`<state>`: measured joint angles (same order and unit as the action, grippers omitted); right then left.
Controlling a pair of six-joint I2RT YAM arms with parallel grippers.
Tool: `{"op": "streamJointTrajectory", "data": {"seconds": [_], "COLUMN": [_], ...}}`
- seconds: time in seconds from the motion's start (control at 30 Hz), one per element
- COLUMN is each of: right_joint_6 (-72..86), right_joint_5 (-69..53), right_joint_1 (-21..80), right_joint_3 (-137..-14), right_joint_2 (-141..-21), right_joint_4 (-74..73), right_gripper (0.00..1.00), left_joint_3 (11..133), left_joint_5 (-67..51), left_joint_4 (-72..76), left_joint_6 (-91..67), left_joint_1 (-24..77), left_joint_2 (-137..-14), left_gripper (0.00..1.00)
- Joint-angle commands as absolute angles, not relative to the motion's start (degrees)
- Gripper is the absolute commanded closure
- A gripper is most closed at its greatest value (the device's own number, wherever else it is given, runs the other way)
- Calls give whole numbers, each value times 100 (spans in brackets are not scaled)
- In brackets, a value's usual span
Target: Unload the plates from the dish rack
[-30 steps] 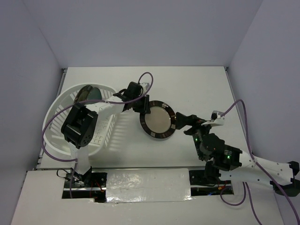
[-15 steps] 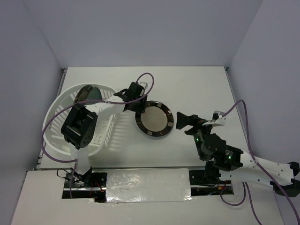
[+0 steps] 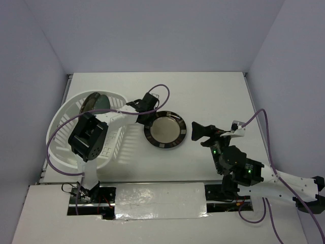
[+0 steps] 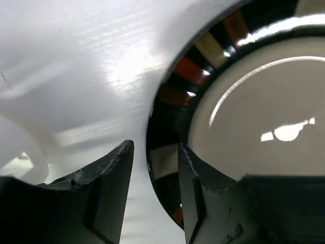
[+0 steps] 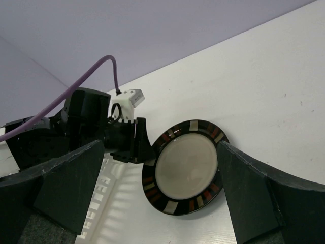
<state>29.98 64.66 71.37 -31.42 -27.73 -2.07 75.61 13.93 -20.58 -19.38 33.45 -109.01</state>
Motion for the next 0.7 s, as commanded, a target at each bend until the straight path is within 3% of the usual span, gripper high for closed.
{"op": "streamJointTrajectory", "data": {"seconds": [0.0,0.47,0.6,0.67], "right_joint_6": [2918,2777,2812,2786], "right_joint_5": [6486,6284,6258,6214], "right_joint_1": [7146,7146,7146,7146], "right_joint_3": [-3138,-3146,-3243,-3217], "right_joint_2": [-2795,-2821,-2848,-2848], "right_joint_4": [114,237,114,158], "right_gripper": [1,1,1,1], "left_joint_3": [7987,9465,9598,9571], "left_joint_5": [1757,2574,3321,2991], "left_joint_4": [-2407,-4357,-4842,-4913], "left_joint_6": [-1740,-1415,-1476,-1424], "left_joint_1": [3681,3955,3579,3097], "left_joint_2": [-10714,-9115,-8720,-8518], "left_gripper": [48,50,48,48]}}
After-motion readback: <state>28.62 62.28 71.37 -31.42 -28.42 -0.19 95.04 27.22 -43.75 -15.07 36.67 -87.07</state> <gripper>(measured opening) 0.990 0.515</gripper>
